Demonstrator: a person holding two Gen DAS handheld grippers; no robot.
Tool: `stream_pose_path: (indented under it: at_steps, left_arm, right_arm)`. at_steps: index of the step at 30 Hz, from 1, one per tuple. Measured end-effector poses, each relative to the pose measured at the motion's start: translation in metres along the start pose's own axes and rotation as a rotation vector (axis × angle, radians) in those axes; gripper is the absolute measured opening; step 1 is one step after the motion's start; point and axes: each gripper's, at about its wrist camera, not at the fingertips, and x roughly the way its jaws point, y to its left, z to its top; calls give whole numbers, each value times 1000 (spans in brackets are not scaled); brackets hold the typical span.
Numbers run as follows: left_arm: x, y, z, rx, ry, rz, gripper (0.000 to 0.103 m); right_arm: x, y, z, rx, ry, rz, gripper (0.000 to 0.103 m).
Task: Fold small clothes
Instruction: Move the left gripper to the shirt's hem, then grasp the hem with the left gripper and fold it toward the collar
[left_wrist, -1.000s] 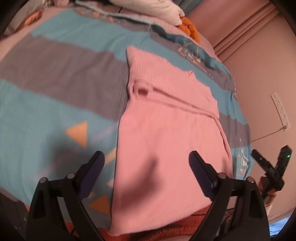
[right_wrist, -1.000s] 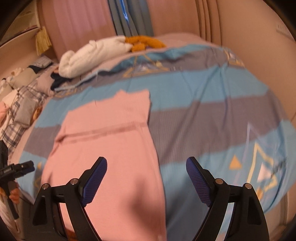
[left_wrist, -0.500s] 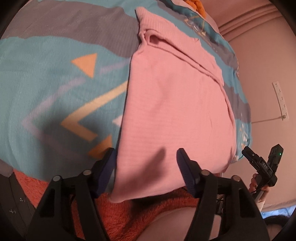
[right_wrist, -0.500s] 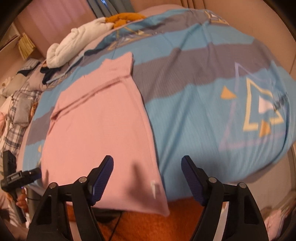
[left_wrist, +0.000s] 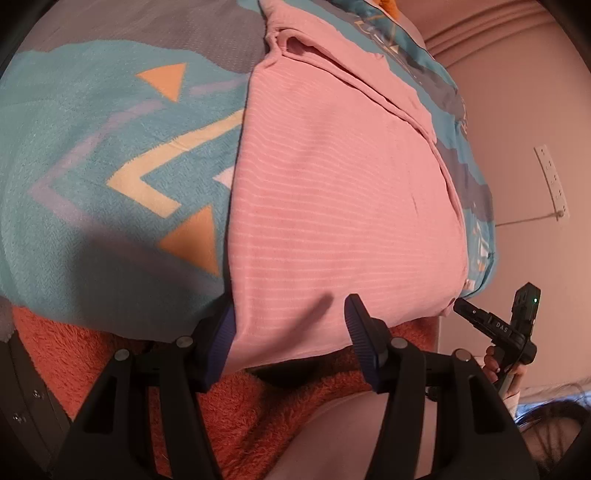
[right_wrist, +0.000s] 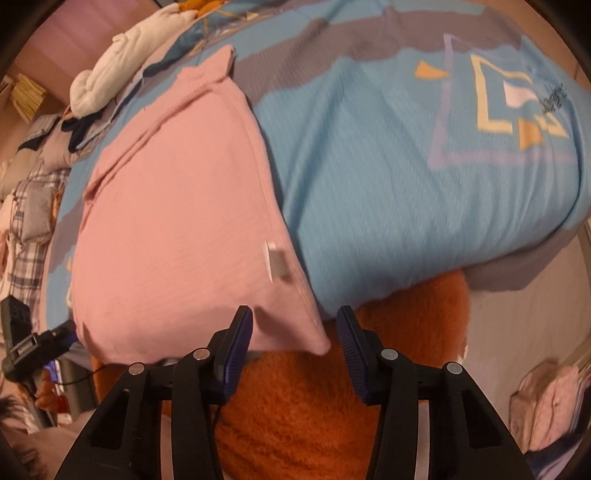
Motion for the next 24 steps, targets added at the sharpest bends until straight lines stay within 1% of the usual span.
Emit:
stream_pose_path:
  at_steps: [1,3,5,6,7,8,9,10,11,12,13,16,17,20,21,22,24]
  left_arm:
    - [0,0,-1,7,-3,1,58]
    - [0,1,-5,8,-3,-1,58]
    - [0,2,-7,0,3,-4,58]
    - [0,3,-9,1,3,-4,57]
    - [1,2,-11,6,3,5,51]
    - [2,1,-12,15,6,20,45]
    - [5,-2,-12,30,16,37,23]
    - [7,-3,-14,51,29,57,6]
    - [8,-5,-15,69,31,78,8]
    - [7,-7,-16,79,20,82,8]
    - [4,-8,-16,74,7,62,8]
    - [-11,-12,-13,58,-20,-29,7]
    - [-20,-14,-9,56,-42,-62,7]
    - [-38,-19,0,53,-92,-153,7]
    - [-42,-21,3,58,-104,-178,7]
    - [-45,-23,6,59,-116,-190,7]
    - [-48,-27,10,61,-130,-192,7]
  right_arm:
    - [3,0,-2,3,11,8,48]
    - [6,-1,-5,0,20,24,44]
    - [8,-1,-6,-5,23,20,42]
    - [9,-2,-7,-6,25,19,38]
    - [9,-3,-6,-10,29,21,34]
    - [9,-2,-5,-15,33,26,26]
    - [9,0,-5,-30,34,32,20]
    - [10,2,-5,-47,37,31,16]
    - [10,5,-5,-69,40,25,7]
    - [10,8,-6,-84,40,23,7]
    - [7,10,-5,-87,43,53,7]
    - [-7,14,-1,-93,30,153,6]
    - [-16,19,2,-113,4,167,1]
    - [-33,27,15,-140,-55,206,1]
    - [-36,30,20,-154,-71,213,1]
    - [-37,34,24,-174,-82,198,1]
    - [-35,38,28,-196,-93,129,1]
